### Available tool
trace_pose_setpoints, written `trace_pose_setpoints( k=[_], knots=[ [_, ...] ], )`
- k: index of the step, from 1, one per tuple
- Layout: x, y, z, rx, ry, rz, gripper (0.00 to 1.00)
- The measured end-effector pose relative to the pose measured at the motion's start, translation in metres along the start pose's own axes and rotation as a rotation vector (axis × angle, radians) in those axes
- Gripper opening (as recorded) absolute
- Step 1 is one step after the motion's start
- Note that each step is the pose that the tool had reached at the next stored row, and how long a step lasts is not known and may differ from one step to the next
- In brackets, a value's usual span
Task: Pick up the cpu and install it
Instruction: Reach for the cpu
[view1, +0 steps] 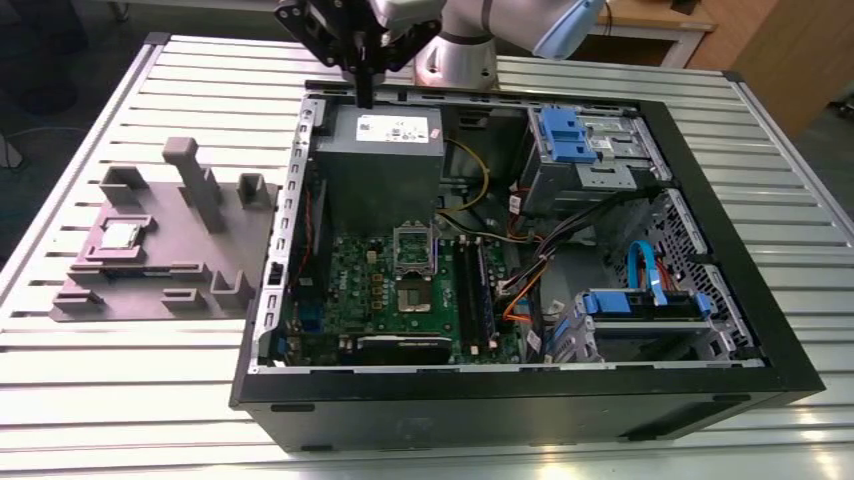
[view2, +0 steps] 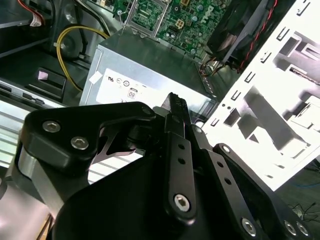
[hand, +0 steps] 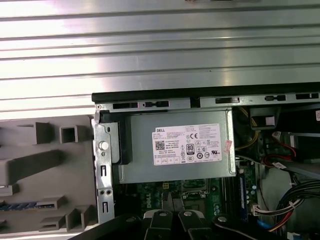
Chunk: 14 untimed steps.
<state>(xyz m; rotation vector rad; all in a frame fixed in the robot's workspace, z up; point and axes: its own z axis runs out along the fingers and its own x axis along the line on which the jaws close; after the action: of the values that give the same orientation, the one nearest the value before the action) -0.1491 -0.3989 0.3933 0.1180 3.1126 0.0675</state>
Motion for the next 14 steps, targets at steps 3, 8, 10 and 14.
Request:
trace_pose_setpoints(
  k=[3,8,10,14],
  knots=[
    [0.0014,-0.0001,0.0,0.0,-0.0001,0.0,0.11],
    [0.0022,-0.0002,0.0,0.0,0.0,0.0,0.11],
    [0.0027,-0.0002,0.0,-0.0001,-0.0001,0.0,0.11],
    [0.0047,-0.0004,-0.0001,-0.0001,-0.0001,0.0,0.11]
  ],
)
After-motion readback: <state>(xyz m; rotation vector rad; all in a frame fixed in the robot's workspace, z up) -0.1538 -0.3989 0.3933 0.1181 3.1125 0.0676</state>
